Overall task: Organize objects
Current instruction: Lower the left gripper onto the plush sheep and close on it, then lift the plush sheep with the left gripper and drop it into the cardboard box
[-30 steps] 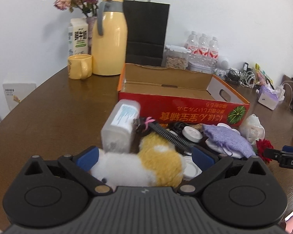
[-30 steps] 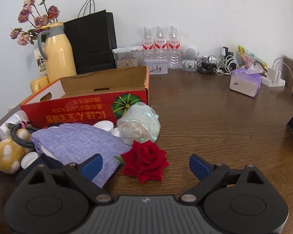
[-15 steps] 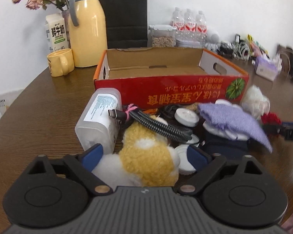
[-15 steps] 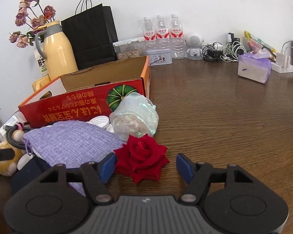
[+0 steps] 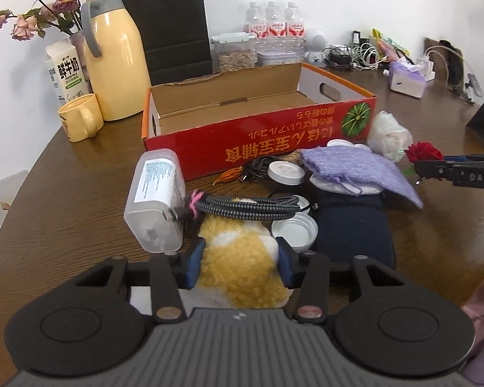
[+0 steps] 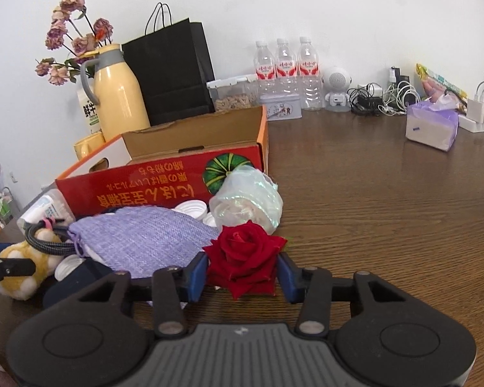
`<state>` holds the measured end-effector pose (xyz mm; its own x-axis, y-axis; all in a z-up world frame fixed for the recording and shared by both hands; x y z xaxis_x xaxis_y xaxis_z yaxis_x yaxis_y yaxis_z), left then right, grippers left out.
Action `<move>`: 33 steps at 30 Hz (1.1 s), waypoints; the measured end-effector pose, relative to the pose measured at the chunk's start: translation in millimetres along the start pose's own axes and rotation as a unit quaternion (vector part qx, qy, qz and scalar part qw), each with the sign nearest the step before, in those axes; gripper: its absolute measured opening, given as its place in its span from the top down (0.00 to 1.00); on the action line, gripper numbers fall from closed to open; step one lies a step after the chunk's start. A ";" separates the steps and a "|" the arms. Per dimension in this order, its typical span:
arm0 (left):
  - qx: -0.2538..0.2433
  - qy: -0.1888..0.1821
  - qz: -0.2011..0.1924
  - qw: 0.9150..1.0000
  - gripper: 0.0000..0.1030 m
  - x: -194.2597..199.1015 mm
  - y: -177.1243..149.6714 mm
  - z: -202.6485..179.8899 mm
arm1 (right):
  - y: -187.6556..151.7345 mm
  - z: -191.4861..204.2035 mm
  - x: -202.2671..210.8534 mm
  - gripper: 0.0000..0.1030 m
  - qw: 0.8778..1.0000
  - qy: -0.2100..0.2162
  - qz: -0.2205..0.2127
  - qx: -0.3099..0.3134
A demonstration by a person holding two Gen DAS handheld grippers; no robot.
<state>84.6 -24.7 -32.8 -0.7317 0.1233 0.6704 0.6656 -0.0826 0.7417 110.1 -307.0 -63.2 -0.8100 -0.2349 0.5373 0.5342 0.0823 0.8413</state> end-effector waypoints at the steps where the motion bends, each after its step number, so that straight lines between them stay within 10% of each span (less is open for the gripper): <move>1: 0.002 -0.007 0.002 1.000 0.56 3.1 1.4 1.5 | 0.9 0.5 1.0 0.57 1.000 0.001 -0.001 0.000; 14: 0.011 -0.028 -0.025 0.999 0.74 21.8 9.4 5.9 | 7.6 17.6 18.1 0.57 1.000 0.017 -0.023 0.008; 25: 0.032 -0.016 0.041 0.999 0.21 1.3 -16.3 5.5 | 5.3 24.1 24.2 0.56 0.999 0.021 -0.024 0.007; 33: 0.024 -0.040 0.055 0.997 0.42 3.6 -23.5 2.3 | 6.2 26.0 26.5 0.56 0.999 0.022 -0.026 0.007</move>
<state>66.7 -20.1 -47.8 -0.6416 0.1940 0.7421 0.7486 -0.0526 0.6609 85.7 -287.5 -42.2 -0.8256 -0.2807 0.4895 0.4873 0.0826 0.8693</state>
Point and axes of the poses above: each gripper's, at about its wrist camera, not at the fingertips, and x roughly against the way its jaws point, z to its left, y to its top, the point moved 5 cm from there along -x, roughly the way its jaws point, and after that the axes turned 8 degrees about x, right-handed, at the moved point
